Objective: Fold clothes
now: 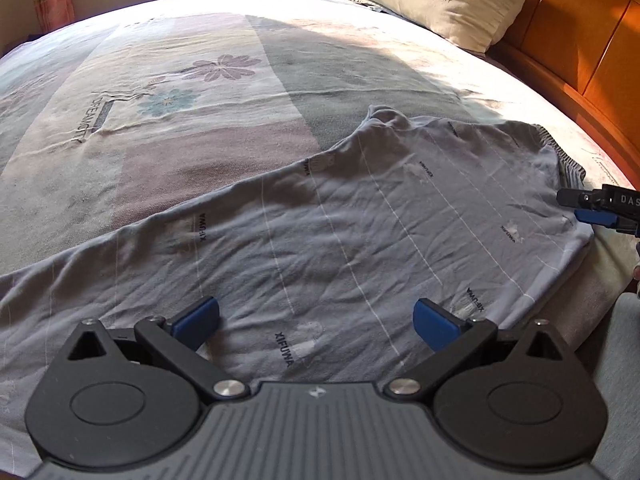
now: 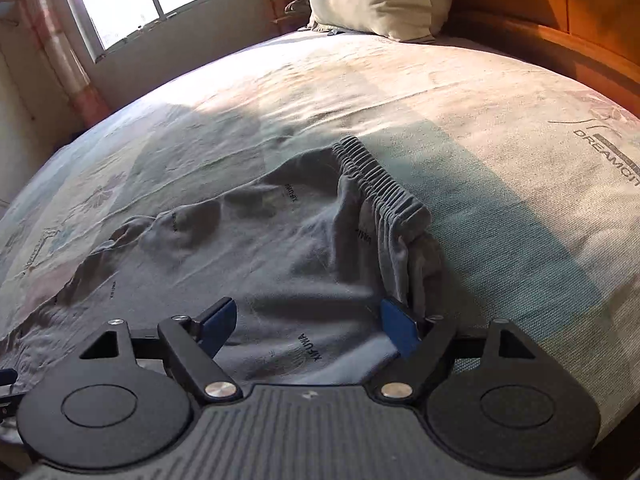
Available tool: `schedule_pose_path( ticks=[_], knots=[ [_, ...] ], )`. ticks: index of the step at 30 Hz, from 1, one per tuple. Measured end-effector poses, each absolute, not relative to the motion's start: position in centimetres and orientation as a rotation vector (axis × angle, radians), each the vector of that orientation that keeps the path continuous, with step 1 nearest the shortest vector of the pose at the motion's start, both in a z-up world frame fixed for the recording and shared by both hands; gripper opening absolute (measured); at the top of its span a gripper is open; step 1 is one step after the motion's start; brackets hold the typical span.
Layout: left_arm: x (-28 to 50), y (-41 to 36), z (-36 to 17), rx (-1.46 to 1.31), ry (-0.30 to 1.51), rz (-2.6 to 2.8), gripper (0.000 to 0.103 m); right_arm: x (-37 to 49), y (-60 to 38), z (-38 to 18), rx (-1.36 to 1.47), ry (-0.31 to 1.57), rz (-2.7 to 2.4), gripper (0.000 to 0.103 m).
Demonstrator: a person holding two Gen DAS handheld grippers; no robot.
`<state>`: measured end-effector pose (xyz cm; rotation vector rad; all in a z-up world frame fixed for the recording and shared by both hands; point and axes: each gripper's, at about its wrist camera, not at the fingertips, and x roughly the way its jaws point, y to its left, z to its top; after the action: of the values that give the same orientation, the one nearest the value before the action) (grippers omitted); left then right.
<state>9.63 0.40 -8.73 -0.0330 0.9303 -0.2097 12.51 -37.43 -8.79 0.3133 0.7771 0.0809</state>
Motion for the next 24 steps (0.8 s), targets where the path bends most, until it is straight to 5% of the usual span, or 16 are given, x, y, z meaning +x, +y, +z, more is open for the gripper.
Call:
schedule_pose_path(
  ticks=[21,24],
  knots=[
    [9.5,-3.4,-9.3,0.114,0.887,-0.265,0.102,8.0,-32.4,-8.4,-0.02,0.881,0.131,0.095],
    [9.6,-3.2,-9.0,0.077,0.894,-0.25,0.102,7.8,-31.9,-6.5,0.009,0.788,0.17,0.095]
  ],
)
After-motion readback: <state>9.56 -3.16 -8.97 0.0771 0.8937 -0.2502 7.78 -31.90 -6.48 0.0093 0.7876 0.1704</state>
